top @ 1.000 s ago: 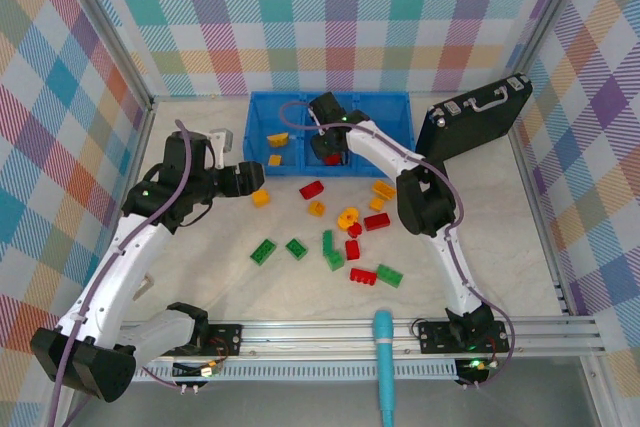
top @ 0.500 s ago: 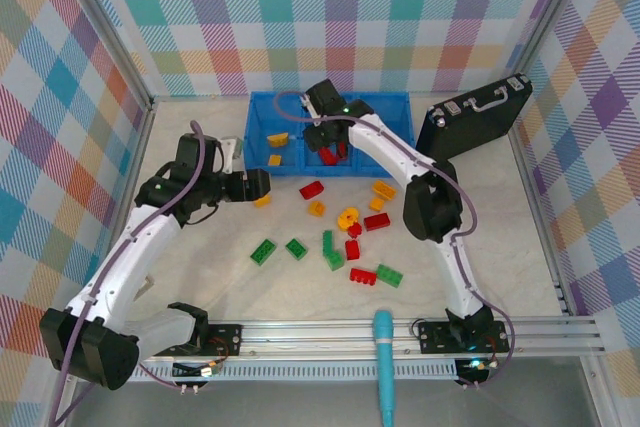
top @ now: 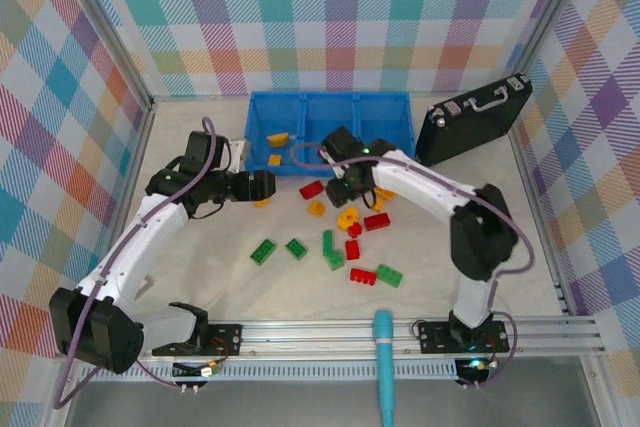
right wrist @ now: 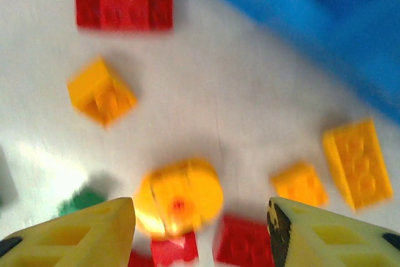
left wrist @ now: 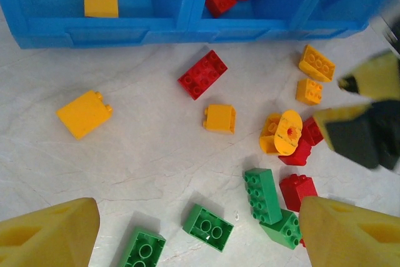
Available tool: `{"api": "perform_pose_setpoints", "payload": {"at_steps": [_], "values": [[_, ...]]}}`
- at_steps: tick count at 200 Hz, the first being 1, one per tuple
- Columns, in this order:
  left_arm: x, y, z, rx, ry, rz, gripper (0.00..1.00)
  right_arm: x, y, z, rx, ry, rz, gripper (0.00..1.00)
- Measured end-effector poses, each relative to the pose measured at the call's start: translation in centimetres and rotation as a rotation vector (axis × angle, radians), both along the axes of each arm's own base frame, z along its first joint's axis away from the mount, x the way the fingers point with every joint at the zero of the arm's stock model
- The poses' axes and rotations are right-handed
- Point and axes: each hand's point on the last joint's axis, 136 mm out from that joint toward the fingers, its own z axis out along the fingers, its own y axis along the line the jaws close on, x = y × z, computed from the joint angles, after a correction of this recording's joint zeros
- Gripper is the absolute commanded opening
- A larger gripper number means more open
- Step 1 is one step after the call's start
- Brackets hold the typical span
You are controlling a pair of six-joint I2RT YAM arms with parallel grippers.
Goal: Sort the legos into containers by color
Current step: Pick up the lego from the bottom-center of the table.
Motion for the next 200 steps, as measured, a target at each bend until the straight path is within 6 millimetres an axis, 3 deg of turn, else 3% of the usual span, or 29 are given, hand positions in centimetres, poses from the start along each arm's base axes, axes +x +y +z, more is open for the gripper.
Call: {"api": "perform_pose_setpoints", "payload": {"at_steps": [20, 43, 83, 113, 152, 200], "values": [[0.2, -0.1, -0.3, 0.004, 0.008, -0.005, 0.83, -3.5, -2.3, 0.0, -0.005, 0.032, 0.003, 0.59], [0.4, -0.2, -0.5, 0.005, 0.017, -0.008, 0.83, -7.0, -3.4, 0.4, 0.026, 0.056, 0.016, 0.60], [0.6, -0.4, -0.9, 0.007, 0.031, -0.014, 0.83, -11.0, -3.6, 1.4, 0.105, 0.076, 0.000, 0.61], [0.7, -0.7, -0.9, -0.003, 0.038, -0.023, 0.84, -13.7, -2.8, -0.4, 0.086, 0.142, 0.003, 0.61], [0.7, -0.7, -0.9, -0.005, 0.039, -0.025, 0.83, -16.0, -1.6, -2.5, 0.040, 0.211, 0.051, 0.61], [0.6, -0.6, -0.7, -0.005, 0.037, -0.024, 0.84, -16.8, -1.7, -5.0, -0.039, 0.264, 0.069, 0.62]]}}
